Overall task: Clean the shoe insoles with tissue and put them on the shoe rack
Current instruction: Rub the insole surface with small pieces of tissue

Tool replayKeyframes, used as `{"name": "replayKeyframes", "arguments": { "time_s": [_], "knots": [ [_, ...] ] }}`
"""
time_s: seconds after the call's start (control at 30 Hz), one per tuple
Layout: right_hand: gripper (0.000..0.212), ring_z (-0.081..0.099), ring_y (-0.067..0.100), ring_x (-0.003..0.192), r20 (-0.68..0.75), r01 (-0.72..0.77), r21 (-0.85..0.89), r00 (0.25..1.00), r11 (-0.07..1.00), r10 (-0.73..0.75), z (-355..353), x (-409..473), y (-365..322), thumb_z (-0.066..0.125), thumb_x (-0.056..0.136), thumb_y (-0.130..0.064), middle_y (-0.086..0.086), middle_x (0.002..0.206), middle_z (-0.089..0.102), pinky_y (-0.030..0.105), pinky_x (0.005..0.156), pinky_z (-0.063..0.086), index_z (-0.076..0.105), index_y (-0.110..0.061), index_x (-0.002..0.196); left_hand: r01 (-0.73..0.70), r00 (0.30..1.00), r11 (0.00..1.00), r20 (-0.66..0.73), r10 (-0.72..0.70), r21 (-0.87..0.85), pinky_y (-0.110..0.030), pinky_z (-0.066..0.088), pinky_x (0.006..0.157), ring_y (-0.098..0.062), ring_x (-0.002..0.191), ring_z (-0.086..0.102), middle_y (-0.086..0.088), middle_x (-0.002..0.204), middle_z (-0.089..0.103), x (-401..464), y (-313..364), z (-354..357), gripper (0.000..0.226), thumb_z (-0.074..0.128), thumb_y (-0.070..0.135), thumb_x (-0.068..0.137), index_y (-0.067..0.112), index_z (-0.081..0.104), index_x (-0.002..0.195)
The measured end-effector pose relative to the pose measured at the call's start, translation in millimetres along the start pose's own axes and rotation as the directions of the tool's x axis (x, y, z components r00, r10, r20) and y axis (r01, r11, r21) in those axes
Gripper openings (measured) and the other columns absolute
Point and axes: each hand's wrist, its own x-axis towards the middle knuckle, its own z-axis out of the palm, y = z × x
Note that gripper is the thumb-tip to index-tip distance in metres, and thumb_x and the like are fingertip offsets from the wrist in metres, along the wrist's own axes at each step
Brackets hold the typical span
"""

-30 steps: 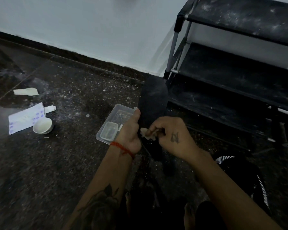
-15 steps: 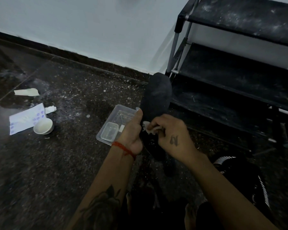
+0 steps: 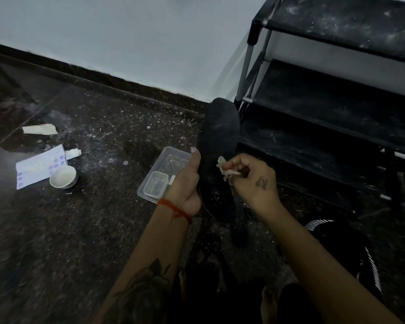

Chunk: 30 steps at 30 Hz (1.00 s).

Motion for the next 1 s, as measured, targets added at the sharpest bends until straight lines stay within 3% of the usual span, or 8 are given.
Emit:
{"name": "replayKeyframes", "arguments": {
  "time_s": [0.1,0.23,0.37,0.5,0.6,0.73,0.9,1.0],
  "knots": [
    [0.025,0.059,0.001,0.065,-0.066,0.011,0.041,0.998,0.999,-0.008,-0.5,2.6,0.7,0.059,0.078,0.006,-0.015,0.072,0.062,0.020,0.060,0.054,0.068,-0.017,0.080,-0.053,0.998,0.997,0.022,0.052,0.048,-0.027,0.056,0.054,-0.012,0.052,0.068,-0.003,0.059,0.071,-4.1,-2.6,4.3,0.069,0.023,0.033,0.103,0.010,0.069,0.056],
    [0.025,0.057,-0.013,0.069,-0.149,0.041,0.064,0.988,0.997,-0.031,1.3,6.6,-1.4,0.059,0.079,0.007,-0.016,0.076,0.062,0.001,0.066,0.044,0.068,-0.016,0.081,0.032,0.999,0.999,0.004,-0.032,0.036,-0.024,0.059,0.066,-0.013,0.072,0.072,-0.005,0.082,0.075,3.2,-4.8,-1.6,0.051,0.027,0.045,0.099,0.011,0.066,0.095],
    [0.027,0.057,0.005,0.084,-0.199,0.193,-0.192,0.952,0.962,-0.231,3.6,5.3,0.3,0.057,0.077,0.004,-0.007,0.088,0.067,0.000,0.076,0.036,0.070,-0.019,0.083,0.059,0.998,0.997,0.014,-0.060,0.047,-0.024,0.058,0.066,-0.014,0.073,0.072,-0.006,0.083,0.075,2.8,-4.9,-3.2,0.057,0.025,0.050,0.098,0.012,0.066,0.095],
    [0.028,0.058,0.013,0.086,-0.027,0.373,-0.292,0.917,0.881,-0.397,12.0,-1.2,-3.3,0.055,0.076,0.006,0.000,0.088,0.068,0.005,0.081,0.033,0.071,-0.016,0.083,0.063,0.998,0.998,0.015,-0.063,-0.013,-0.023,0.058,0.057,-0.016,0.063,0.072,-0.010,0.072,0.074,4.4,-4.3,-4.8,0.075,0.024,0.053,0.097,0.007,0.076,0.069],
    [0.029,0.063,0.015,0.083,0.146,0.437,-0.193,0.898,0.878,-0.415,6.5,-5.3,-9.5,0.054,0.076,0.007,0.002,0.087,0.069,0.024,0.078,0.050,0.072,-0.015,0.082,0.035,0.999,0.999,-0.001,-0.035,-0.008,-0.028,0.055,0.077,-0.015,0.070,0.072,-0.008,0.078,0.074,4.3,-1.1,-6.5,0.071,0.023,0.053,0.098,0.009,0.076,0.077],
    [0.028,0.061,0.012,0.082,0.320,0.438,-0.284,0.882,0.853,-0.346,-10.6,-2.7,-3.4,0.061,0.071,0.006,-0.002,0.086,0.068,0.030,0.078,0.052,0.074,-0.017,0.076,-0.004,1.000,1.000,0.019,0.004,0.013,-0.032,0.050,0.087,-0.017,0.078,0.070,-0.006,0.085,0.075,3.2,1.5,-7.2,0.074,0.019,0.049,0.100,0.015,0.079,0.072],
    [0.024,0.057,0.003,0.075,0.002,0.262,-0.283,0.962,0.923,-0.272,-20.8,0.8,3.4,0.067,0.072,0.003,-0.002,0.089,0.064,0.003,0.065,0.044,0.072,-0.017,0.085,0.051,0.997,0.997,0.049,-0.054,0.056,-0.043,0.056,0.073,-0.025,0.079,0.067,-0.010,0.088,0.072,-3.1,4.2,-1.8,0.070,0.020,0.056,0.098,0.013,0.074,0.086],
    [0.028,0.063,0.006,0.078,0.033,0.252,-0.073,0.968,0.965,-0.250,-9.9,-2.2,-8.2,0.061,0.078,0.005,-0.009,0.088,0.066,0.017,0.070,0.053,0.071,-0.019,0.088,0.014,0.999,0.999,0.037,-0.016,0.045,-0.036,0.056,0.075,-0.020,0.072,0.071,-0.008,0.082,0.074,-1.9,2.6,-3.3,0.069,0.020,0.050,0.100,0.014,0.075,0.081]
  ]
}}
